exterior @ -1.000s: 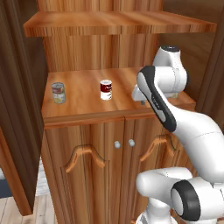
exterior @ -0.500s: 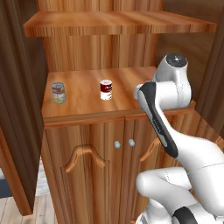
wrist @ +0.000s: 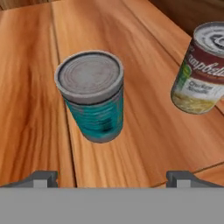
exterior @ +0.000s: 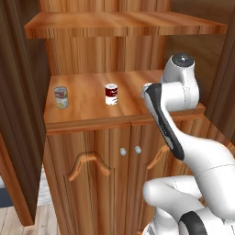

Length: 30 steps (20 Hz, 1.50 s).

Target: Stack two cans on top of the other two cans in the cabinet.

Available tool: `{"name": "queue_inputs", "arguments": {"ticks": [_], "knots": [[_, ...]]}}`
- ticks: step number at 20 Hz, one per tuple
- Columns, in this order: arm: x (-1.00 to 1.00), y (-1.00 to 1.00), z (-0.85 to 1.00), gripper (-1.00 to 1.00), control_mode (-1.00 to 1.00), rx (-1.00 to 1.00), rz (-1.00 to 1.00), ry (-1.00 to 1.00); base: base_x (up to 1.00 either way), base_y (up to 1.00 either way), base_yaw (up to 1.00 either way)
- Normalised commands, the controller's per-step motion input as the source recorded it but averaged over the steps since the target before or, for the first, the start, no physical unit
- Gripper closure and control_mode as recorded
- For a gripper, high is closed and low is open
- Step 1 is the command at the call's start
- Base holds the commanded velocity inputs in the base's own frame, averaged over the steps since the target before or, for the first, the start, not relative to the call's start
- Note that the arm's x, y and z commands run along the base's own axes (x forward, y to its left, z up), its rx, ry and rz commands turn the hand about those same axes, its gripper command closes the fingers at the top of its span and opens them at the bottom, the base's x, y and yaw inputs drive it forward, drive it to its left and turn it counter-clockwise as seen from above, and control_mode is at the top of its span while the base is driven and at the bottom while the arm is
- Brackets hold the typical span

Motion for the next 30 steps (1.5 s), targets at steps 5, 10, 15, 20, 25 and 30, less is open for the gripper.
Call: {"name": "queue_inputs", "arguments": {"ticks": [5, 10, 15, 20, 25, 30], "knots": [[0.28, -0.14, -0.07, -1.0, -1.0, 0.02, 0.03, 0.0, 0.0, 0.0, 0.0], [0.26, 0.0, -0.08, -1.0, -1.0, 0.0, 0.11, 0.0, 0.0, 0.0, 0.0], [0.2, 0.0, -0.13, -1.0, -1.0, 0.0, 0.17, -0.02, 0.0, 0.0, 0.0], [0.22, 0.0, -0.18, -1.0, -1.0, 0.0, 0.12, -0.02, 0.0, 0.0, 0.0], [0.25, 0.0, -0.08, -1.0, -1.0, 0.0, 0.05, 0.0, 0.0, 0.0, 0.0], [0.05, 0.0, -0.02, -1.0, -1.0, 0.04, 0.05, 0.0, 0.0, 0.0, 0.0]]}}
